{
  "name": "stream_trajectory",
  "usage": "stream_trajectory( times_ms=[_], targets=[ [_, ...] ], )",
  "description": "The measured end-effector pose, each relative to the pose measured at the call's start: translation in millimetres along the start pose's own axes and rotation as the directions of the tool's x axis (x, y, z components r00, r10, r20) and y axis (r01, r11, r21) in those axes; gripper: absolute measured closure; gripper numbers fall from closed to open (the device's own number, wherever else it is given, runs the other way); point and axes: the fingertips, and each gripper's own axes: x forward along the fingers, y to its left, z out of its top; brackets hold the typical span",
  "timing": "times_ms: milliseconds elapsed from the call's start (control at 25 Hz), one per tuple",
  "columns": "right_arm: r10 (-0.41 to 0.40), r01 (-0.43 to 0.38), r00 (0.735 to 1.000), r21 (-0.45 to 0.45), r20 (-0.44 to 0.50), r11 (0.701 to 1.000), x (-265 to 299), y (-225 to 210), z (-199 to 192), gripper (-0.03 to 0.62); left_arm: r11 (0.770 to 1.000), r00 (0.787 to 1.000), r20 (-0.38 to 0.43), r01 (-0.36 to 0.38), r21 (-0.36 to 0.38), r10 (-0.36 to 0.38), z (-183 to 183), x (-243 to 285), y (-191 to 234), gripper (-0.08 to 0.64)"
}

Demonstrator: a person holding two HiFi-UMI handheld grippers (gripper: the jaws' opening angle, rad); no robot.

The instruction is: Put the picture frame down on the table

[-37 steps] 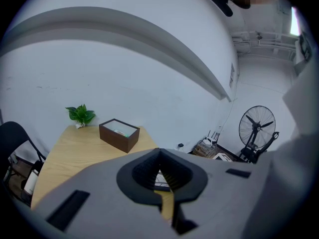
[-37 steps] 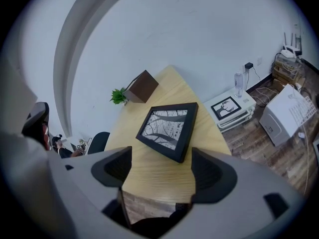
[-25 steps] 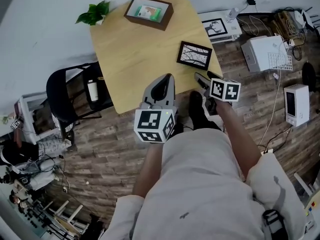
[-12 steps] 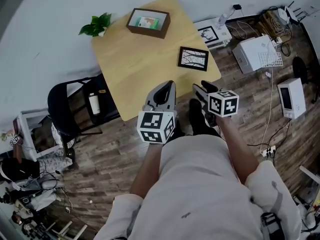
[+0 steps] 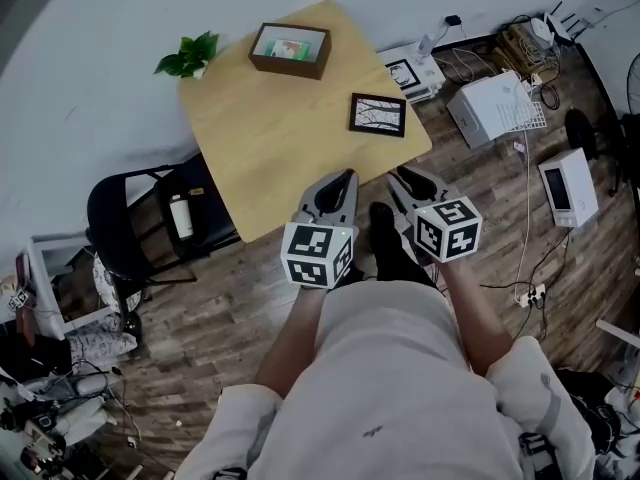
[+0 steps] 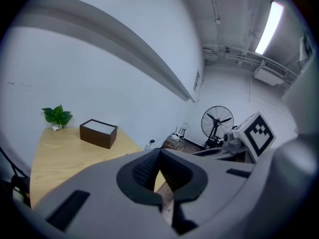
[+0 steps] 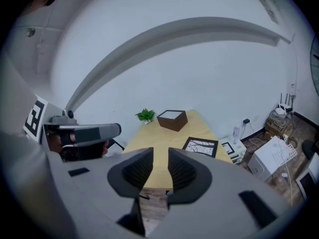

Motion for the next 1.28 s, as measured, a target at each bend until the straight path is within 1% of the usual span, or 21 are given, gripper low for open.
stream_trajectory(
  times_ms=[240, 480, 960, 1280],
  targets=[
    [-0.022, 0.025, 0.996, -0.04, 0.088, 0.999, -28, 30, 9, 0.518, 0.999, 0.999, -0.009, 0.04, 0.021, -0.04, -10, -21, -12, 0.554],
    [-0.032, 0.041, 0.987, -0.053, 0.158, 0.998, -45, 49, 12, 0.534, 0.997, 0.998, -0.015, 0.061, 0.055, -0.061, -15, -35, -18, 0.554],
    [-0.052, 0.076, 0.964, -0.084, 0.26, 0.994, -74, 61, 29, 0.574, 0.993, 0.997, 0.023, 0.068, 0.102, -0.071, 0, -52, -25, 0.554],
    [-0.066, 0.097, 0.957, -0.096, 0.284, 0.991, -80, 60, 37, 0.59, 0.99, 0.996, 0.027, 0.081, 0.113, -0.084, 3, -51, -29, 0.554]
  ],
)
